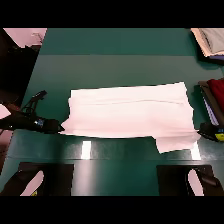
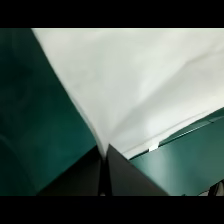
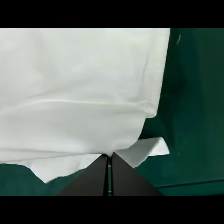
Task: Fold the shirts.
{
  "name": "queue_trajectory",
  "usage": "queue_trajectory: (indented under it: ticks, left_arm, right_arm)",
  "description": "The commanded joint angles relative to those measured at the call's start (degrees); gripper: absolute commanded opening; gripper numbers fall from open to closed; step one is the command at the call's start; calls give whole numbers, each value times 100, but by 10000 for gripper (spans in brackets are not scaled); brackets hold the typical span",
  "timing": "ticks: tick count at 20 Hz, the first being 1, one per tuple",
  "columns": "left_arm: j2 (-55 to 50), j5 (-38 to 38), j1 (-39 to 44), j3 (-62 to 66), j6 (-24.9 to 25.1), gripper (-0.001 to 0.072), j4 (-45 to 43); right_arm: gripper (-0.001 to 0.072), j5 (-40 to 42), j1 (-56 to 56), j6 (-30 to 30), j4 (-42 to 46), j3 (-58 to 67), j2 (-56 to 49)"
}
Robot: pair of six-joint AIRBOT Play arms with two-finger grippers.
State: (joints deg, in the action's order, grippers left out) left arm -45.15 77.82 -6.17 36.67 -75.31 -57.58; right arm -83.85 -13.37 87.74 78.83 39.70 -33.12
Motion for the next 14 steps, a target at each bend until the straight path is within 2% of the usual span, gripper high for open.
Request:
queue_trajectory:
  ticks: [1, 5, 11, 14]
  left_arm:
    - [85, -647, 745, 44, -273, 19, -98]
    - [-719, -1696, 872, 623, -682, 20, -411]
    - [-1864, -2588, 614, 1327, -874, 20, -345]
    - [-2361, -2684, 614, 1578, -813, 20, -181]
  right_arm:
    - [22, 236, 11, -151, -260, 68, -175]
    - [22, 791, 15, -214, -588, 90, -957]
    - [22, 1172, 15, -407, -581, 1399, -2312]
    - [22, 1204, 17, -485, -584, 2048, -3075]
